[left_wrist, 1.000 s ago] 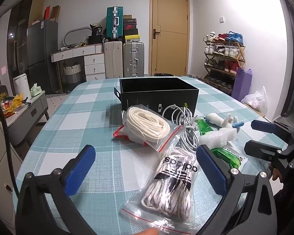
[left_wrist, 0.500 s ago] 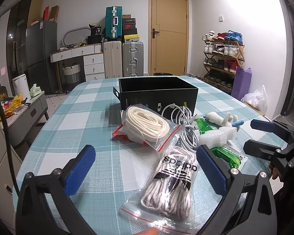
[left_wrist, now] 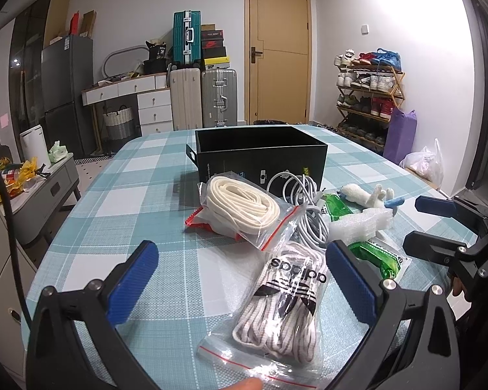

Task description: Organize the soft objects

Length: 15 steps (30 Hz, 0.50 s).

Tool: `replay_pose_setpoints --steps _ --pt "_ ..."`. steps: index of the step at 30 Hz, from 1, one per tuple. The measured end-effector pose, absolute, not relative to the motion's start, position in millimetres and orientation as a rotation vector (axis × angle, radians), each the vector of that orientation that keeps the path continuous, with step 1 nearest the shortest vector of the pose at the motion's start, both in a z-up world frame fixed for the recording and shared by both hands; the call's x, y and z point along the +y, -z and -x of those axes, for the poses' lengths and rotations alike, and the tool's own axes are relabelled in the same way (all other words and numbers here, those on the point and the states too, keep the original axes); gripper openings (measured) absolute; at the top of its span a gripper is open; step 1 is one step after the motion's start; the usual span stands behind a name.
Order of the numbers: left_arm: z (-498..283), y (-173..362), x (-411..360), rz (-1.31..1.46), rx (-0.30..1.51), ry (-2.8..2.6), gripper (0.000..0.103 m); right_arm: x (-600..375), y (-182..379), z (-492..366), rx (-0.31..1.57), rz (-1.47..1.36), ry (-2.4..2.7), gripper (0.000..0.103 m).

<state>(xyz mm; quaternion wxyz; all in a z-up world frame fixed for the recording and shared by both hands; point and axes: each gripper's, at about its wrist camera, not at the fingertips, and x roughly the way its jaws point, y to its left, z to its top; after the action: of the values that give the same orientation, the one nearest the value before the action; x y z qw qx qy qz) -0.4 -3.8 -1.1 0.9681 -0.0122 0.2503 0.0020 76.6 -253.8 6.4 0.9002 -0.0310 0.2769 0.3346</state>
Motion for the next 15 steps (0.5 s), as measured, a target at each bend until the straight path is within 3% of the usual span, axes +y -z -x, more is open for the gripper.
replay_pose_setpoints --steps 15 --pt "2.0 0.3 -5.3 0.019 0.507 -0.003 0.103 -253.0 -5.7 -76.2 0.574 0.067 -0.694 0.103"
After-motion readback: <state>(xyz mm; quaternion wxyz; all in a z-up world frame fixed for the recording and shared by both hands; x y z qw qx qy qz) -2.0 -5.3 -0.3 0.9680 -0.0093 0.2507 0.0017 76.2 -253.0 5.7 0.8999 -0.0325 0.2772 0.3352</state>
